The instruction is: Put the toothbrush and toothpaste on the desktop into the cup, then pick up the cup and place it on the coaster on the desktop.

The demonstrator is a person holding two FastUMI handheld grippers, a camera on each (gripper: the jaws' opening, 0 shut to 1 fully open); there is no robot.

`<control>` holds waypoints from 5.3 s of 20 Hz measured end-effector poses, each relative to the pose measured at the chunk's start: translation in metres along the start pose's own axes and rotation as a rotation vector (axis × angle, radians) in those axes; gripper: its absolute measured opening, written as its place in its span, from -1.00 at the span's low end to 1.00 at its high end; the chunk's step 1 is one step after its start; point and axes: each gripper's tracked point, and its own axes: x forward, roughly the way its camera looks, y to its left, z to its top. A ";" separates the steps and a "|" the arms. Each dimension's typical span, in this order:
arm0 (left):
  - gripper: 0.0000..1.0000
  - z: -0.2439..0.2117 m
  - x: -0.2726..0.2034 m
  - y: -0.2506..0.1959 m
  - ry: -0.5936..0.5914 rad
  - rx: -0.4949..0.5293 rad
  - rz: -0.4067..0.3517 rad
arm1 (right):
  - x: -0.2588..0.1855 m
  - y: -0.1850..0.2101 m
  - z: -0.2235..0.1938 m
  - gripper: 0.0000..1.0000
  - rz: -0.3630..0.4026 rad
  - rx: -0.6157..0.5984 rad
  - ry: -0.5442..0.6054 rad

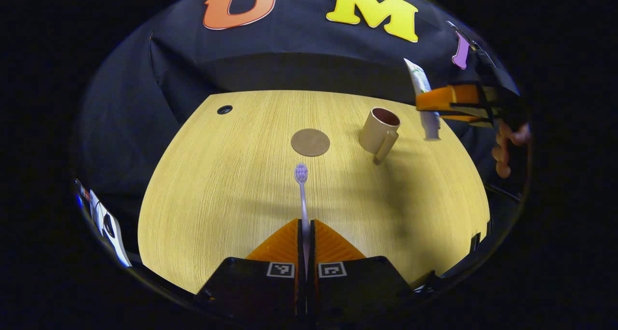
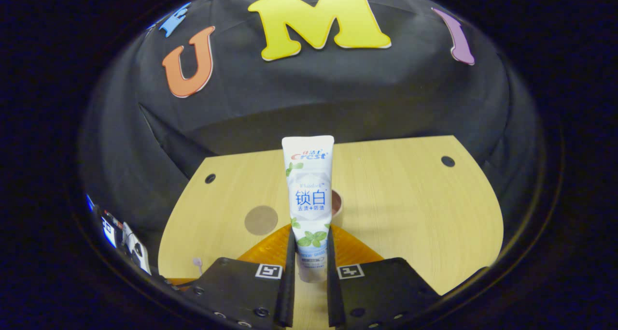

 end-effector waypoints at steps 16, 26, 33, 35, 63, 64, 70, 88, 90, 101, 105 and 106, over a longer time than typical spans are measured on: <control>-0.92 0.057 -0.027 0.013 -0.141 -0.078 0.047 | 0.115 -0.012 0.018 -0.51 -0.067 -0.101 -0.232; -0.92 0.082 -0.020 0.005 -0.197 -0.013 0.051 | 0.102 -0.010 0.020 0.60 -0.079 -0.115 -0.268; -0.93 0.155 0.003 -0.049 -0.395 0.008 -0.052 | 0.037 -0.029 0.024 0.73 -0.053 -0.102 -0.271; -0.93 0.180 0.012 -0.070 -0.471 0.019 -0.079 | 0.023 -0.047 0.015 0.74 -0.065 -0.076 -0.254; -0.92 0.256 0.130 -0.182 -0.800 0.066 -0.124 | -0.023 -0.195 -0.067 0.82 -0.205 -0.038 -0.069; -0.92 0.257 0.132 -0.183 -0.809 0.073 -0.128 | -0.023 -0.194 -0.069 0.82 -0.205 -0.039 -0.066; -0.92 0.246 0.156 -0.174 -0.787 0.058 -0.096 | -0.019 -0.195 -0.081 0.82 -0.205 -0.047 -0.038; 0.24 0.190 0.144 -0.156 -0.668 0.003 -0.115 | -0.009 -0.164 -0.081 0.82 -0.167 -0.079 -0.012; 0.58 0.187 0.125 -0.137 -0.678 -0.008 -0.081 | -0.009 -0.147 -0.075 0.82 -0.148 -0.088 -0.014; 0.74 0.168 0.017 0.002 -0.678 -0.014 0.107 | 0.015 -0.036 -0.051 0.85 -0.127 -0.015 0.195; 0.73 0.166 -0.008 0.029 -0.686 -0.029 0.122 | 0.038 -0.008 -0.058 0.86 -0.129 0.046 0.356; 0.73 0.166 -0.011 0.035 -0.688 -0.036 0.124 | 0.046 -0.004 -0.063 0.85 -0.131 0.070 0.403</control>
